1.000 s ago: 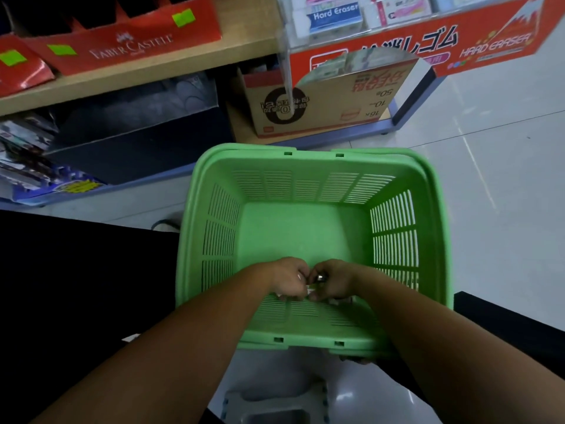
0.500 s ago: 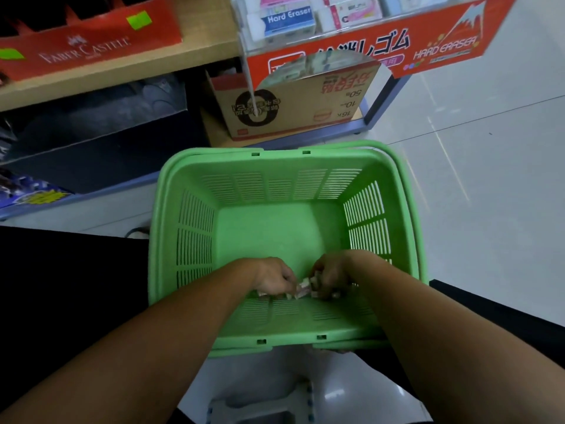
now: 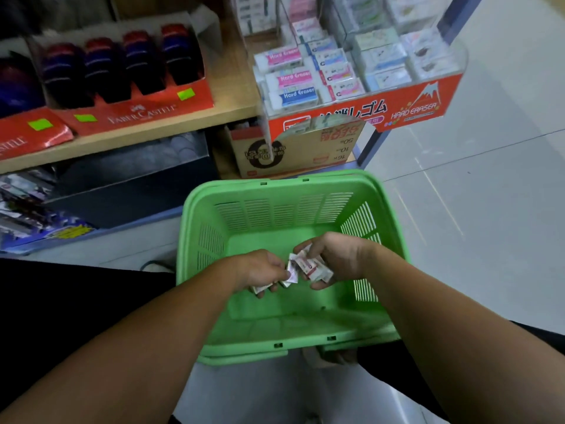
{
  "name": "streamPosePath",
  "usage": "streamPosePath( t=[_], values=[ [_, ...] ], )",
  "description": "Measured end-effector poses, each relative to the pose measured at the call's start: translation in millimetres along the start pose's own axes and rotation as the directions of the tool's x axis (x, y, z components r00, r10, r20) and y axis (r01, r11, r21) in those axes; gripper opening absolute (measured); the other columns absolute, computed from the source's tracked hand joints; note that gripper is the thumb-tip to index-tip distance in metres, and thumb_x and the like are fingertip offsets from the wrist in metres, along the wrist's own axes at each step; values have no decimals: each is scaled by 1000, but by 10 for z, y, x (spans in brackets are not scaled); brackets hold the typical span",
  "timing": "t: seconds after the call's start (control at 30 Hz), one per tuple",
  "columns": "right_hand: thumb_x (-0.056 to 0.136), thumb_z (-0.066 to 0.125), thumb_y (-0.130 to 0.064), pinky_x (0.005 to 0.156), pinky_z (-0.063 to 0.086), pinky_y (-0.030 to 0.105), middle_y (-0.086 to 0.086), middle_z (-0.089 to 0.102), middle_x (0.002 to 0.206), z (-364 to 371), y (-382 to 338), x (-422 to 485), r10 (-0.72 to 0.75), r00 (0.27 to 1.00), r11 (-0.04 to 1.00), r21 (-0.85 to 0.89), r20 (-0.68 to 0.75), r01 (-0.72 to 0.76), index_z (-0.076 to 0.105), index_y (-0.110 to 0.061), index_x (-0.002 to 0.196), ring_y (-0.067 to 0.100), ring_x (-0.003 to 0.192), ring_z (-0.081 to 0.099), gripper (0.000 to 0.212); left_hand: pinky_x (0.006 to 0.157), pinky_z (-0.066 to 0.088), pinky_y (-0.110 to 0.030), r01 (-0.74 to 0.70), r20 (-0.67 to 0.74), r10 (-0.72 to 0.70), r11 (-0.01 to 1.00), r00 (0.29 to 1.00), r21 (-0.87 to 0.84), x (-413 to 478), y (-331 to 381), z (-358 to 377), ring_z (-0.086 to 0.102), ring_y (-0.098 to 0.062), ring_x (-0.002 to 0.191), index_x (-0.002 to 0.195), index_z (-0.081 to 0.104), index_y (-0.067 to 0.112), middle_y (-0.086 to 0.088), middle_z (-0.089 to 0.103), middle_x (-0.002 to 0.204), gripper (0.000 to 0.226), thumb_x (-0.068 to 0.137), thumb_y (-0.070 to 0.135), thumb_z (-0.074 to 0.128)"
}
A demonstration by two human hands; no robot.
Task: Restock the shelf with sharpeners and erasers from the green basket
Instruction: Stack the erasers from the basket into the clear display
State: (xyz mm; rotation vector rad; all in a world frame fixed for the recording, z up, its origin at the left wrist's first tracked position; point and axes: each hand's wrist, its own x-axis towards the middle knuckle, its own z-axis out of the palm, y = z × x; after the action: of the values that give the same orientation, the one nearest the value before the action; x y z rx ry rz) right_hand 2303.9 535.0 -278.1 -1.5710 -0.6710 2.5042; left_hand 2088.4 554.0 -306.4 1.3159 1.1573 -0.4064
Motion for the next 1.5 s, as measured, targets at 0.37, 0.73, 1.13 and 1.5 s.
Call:
streamPosePath(
  t=[0.37, 0.73, 1.13, 1.5],
  values=[
    [91, 80, -16, 47, 39, 23, 1, 66, 75, 487, -985, -1373, -245, 940, 898, -420, -236, 129, 61, -9, 124, 13, 53, 47, 39, 61, 46, -29, -235, 20, 234, 962, 972, 140, -1296, 1079, -608, 55, -3, 55, 89, 69, 22, 3, 64, 77, 22, 105, 34, 58],
    [87, 83, -18, 47, 35, 25, 4, 68, 82, 741, -1528, -2081, -531, 790, 847, -220, -308, 484, 66, -15, 115, 16, 53, 46, 34, 50, 43, -27, -520, -284, 459, 831, 842, -196, -2049, 1643, -1104, 56, -12, 59, 104, 65, 4, -1, 64, 67, 35, 87, 34, 75],
    [87, 78, -11, 47, 35, 26, 14, 68, 92, 340, -1847, -2108, -567, 708, 812, -145, -421, 565, 69, -21, 104, 20, 49, 42, 22, 32, 27, -19, -570, -440, 398, 725, 805, -387, -1949, 2112, -1455, 73, -44, 102, 72, 48, 13, -20, 78, 100, 33, 88, -12, 60],
    [84, 85, -13, 48, 26, 24, 11, 64, 76, 157, -2024, -2127, -600, 717, 798, -322, -355, 509, 70, -11, 105, 18, 49, 43, 26, 38, 32, -21, -557, -455, 496, 830, 740, -1, -1735, 2519, -1436, 64, -13, 60, 102, 69, 20, -1, 71, 87, 27, 84, 29, 85]
  ],
)
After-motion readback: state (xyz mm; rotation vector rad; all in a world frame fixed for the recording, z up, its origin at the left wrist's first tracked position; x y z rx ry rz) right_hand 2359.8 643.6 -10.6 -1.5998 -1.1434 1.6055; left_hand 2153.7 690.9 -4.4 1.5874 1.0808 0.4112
